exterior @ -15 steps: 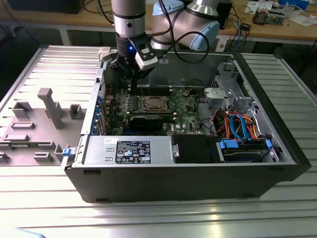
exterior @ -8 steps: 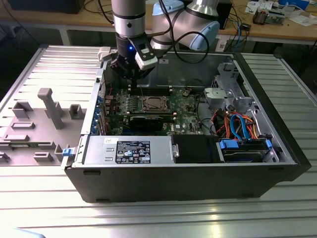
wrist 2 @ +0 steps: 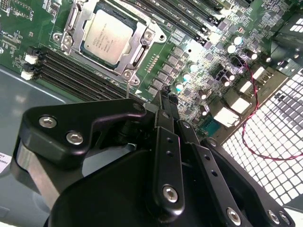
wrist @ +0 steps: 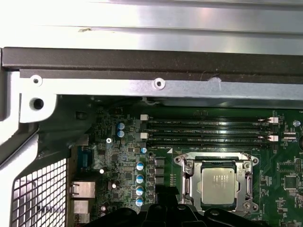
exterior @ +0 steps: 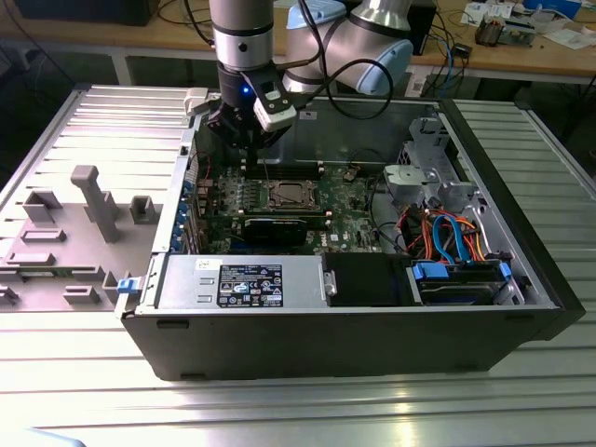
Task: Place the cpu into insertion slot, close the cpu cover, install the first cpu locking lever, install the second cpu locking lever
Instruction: 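Install the first cpu locking lever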
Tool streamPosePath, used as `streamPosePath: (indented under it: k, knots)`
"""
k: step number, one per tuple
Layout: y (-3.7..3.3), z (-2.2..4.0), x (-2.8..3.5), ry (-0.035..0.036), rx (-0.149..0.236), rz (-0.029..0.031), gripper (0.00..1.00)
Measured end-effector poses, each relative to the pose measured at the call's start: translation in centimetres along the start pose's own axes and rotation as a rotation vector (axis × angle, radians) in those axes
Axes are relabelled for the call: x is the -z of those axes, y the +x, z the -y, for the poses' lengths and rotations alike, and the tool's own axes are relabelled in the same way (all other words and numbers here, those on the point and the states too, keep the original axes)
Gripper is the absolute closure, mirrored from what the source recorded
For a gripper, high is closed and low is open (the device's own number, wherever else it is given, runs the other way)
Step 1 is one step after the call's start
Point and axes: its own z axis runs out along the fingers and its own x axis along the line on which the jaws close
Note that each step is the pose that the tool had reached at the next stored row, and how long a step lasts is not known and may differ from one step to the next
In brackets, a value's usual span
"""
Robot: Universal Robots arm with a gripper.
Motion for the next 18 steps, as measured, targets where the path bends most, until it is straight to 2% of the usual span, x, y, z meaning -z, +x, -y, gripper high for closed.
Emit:
streamPosePath:
  k: [7,12,18]
  knots:
    - [-0.03,-0.82,-0.08,0.0001,0.000,-0.0003,0.89]
    - [-0.04,-1.38,-0.40,-0.0001,0.000,-0.0002,0.89]
    - [-0.04,-1.48,-0.45,0.0000,0.000,-0.0003,0.89]
